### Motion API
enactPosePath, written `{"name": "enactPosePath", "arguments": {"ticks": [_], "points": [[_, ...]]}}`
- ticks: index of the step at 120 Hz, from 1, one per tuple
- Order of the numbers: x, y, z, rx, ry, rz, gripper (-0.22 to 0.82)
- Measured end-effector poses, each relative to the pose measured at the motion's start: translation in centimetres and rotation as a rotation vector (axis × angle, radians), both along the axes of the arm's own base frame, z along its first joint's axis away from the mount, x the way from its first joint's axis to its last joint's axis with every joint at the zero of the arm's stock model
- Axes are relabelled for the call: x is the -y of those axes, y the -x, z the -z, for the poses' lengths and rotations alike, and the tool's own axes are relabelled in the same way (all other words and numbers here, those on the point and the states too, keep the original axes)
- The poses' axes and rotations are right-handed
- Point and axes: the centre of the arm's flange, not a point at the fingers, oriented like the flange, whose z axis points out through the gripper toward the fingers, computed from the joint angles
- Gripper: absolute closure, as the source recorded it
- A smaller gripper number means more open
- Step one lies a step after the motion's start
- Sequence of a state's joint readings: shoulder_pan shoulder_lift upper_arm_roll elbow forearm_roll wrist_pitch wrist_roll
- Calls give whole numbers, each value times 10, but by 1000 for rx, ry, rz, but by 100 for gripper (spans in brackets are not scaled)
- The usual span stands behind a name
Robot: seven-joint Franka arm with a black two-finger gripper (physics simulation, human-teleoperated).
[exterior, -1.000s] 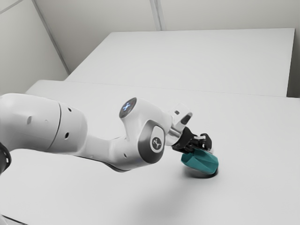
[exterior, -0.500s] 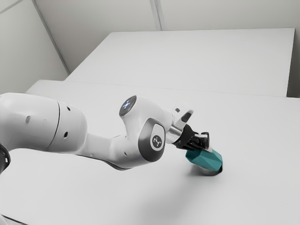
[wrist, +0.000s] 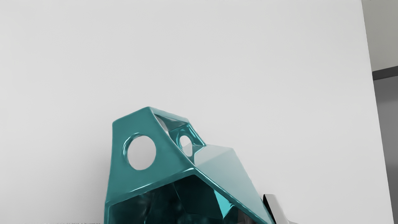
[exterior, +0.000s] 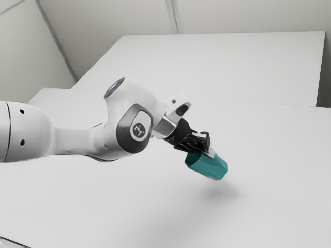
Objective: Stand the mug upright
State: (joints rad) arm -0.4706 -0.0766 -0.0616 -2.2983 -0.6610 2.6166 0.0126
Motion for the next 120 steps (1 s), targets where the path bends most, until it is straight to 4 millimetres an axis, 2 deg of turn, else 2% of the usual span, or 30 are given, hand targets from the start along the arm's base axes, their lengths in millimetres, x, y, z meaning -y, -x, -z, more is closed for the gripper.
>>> {"name": "enactPosePath", "arguments": {"ticks": [11, 29, 38, 51, 80, 102, 120], "points": [[-19, -7, -1, -6, -55, 19, 79], [-20, -3, -2, 6, -171, 114, 79], [-20, 2, -9, 22, -241, 162, 79], [-40, 0, -17, 13, -329, 177, 79], [-83, -37, -37, -54, -458, 135, 79], [-86, -71, -55, -93, -556, 132, 79], [-88, -88, -49, -152, -621, 134, 79]]}}
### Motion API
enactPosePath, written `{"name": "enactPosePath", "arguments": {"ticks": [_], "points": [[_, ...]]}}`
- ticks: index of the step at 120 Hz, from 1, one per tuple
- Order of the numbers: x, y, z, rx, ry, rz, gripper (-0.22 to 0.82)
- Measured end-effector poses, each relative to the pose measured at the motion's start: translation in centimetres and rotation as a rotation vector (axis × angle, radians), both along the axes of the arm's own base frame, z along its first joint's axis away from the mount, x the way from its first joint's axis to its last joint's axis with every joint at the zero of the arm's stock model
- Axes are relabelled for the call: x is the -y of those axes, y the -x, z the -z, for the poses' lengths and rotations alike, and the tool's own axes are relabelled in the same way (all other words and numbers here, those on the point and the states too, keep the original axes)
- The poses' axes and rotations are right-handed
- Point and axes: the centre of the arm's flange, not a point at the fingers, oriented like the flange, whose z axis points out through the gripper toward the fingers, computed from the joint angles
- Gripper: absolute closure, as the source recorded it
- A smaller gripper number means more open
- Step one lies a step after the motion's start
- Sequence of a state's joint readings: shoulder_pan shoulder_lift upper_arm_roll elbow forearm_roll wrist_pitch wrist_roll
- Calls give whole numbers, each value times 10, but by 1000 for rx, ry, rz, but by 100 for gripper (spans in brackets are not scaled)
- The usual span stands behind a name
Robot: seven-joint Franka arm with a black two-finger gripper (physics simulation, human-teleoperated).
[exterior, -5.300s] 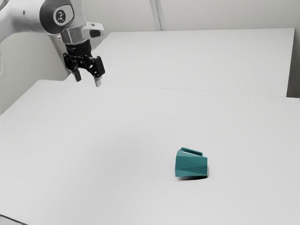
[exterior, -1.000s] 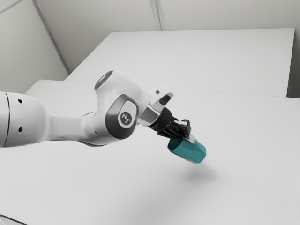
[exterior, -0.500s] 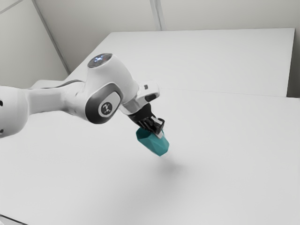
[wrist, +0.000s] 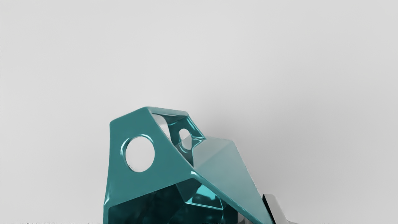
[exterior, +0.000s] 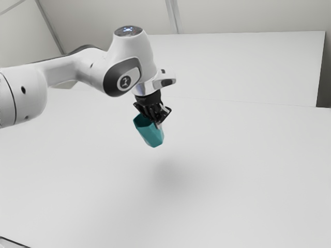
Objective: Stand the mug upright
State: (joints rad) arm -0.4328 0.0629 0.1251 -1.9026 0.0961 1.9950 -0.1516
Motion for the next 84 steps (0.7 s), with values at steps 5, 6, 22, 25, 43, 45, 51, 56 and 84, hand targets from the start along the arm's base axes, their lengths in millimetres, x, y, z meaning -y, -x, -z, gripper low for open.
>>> {"name": "enactPosePath", "arguments": {"ticks": [5, 6, 22, 25, 43, 45, 51, 56, 84], "points": [[0, -2, 5, -18, -15, -4, 79], [0, -3, 6, -22, -18, -4, 79], [-13, -7, 19, -67, -51, -36, 79], [-16, -8, 21, -74, -54, -44, 79], [-23, -9, 34, -108, -73, -72, 79], [-23, -9, 36, -113, -76, -73, 79], [-22, -10, 43, -126, -82, -77, 79], [-20, -10, 48, -134, -86, -80, 79], [-17, -4, 64, -166, -101, -95, 79]]}}
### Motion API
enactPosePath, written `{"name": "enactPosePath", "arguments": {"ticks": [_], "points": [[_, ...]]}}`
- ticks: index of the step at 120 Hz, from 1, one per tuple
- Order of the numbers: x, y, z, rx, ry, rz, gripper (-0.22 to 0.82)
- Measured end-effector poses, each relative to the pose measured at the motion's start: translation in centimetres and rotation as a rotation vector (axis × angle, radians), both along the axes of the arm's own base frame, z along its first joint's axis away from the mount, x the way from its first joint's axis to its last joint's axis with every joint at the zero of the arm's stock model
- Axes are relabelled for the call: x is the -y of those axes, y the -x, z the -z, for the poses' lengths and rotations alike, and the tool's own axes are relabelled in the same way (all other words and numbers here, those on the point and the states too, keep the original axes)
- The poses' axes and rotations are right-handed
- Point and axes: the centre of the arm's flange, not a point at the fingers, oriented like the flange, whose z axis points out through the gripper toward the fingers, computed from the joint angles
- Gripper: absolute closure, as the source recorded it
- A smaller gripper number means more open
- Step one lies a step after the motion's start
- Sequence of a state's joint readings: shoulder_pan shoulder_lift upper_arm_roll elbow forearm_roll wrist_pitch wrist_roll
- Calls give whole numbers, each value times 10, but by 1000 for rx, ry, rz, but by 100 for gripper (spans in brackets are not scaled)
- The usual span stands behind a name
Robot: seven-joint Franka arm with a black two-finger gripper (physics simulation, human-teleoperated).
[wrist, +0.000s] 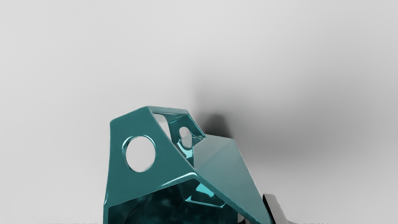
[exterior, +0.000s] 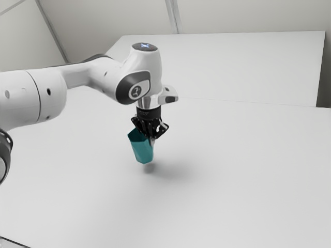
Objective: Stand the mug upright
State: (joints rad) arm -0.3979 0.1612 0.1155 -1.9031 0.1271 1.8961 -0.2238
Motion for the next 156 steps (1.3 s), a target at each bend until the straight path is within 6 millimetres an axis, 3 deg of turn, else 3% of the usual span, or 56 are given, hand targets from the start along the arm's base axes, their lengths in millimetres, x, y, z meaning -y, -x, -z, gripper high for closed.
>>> {"name": "enactPosePath", "arguments": {"ticks": [19, 40, 86, 133, 156], "points": [[-10, 31, 3, -15, 3, -18, 79], [-19, 52, 8, -6, -11, -24, 79], [-29, 63, 37, -27, -35, -55, 79], [-42, 59, 55, -46, -47, -99, 79], [-39, 58, 56, -48, -45, -101, 64]]}}
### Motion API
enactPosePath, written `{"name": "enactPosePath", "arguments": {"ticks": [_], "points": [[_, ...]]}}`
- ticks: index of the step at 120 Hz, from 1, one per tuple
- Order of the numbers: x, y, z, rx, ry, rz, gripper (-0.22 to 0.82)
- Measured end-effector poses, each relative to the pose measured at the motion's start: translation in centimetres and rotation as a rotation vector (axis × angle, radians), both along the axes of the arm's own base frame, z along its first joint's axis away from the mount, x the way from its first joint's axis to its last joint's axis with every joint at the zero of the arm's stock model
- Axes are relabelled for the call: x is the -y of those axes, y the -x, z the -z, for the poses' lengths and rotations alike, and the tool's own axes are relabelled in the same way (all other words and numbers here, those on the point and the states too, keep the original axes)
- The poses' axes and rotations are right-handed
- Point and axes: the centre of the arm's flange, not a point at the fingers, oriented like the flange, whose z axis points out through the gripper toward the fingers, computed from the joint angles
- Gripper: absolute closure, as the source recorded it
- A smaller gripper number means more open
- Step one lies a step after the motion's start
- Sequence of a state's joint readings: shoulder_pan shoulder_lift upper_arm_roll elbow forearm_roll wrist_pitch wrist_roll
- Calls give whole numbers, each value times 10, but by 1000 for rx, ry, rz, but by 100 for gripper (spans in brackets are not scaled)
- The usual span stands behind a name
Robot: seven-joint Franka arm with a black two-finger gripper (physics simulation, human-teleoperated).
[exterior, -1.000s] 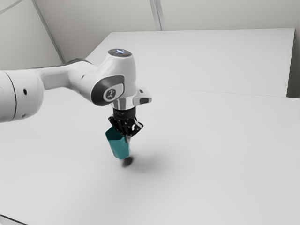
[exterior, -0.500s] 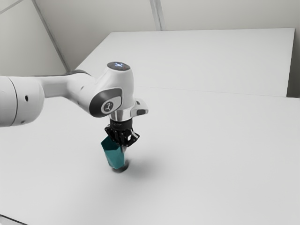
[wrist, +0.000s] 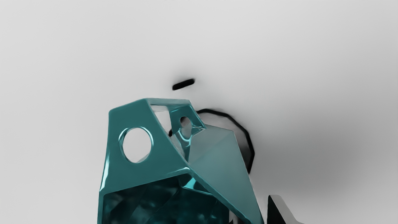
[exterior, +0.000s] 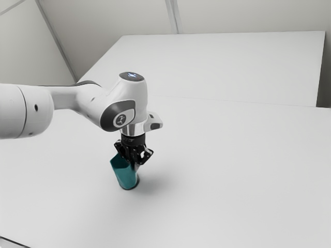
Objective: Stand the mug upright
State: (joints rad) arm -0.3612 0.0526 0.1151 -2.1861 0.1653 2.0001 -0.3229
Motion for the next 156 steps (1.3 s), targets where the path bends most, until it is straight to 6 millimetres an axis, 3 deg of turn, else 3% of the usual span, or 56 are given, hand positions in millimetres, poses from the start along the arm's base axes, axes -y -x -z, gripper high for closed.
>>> {"name": "enactPosePath", "arguments": {"ticks": [29, 65, 85, 93, 110, 130, 142, 156], "points": [[2, 0, -3, -4, 4, -7, 48], [8, -6, -23, 7, 7, -16, 35], [19, -14, -52, 24, 10, -12, 23], [24, -17, -73, 50, 18, -6, 17], [40, -45, -160, 206, 66, 38, 9], [48, -56, -254, 323, 129, 107, 4], [43, -54, -291, 336, 144, 134, 2], [28, -48, -310, 315, 139, 153, 1]]}}
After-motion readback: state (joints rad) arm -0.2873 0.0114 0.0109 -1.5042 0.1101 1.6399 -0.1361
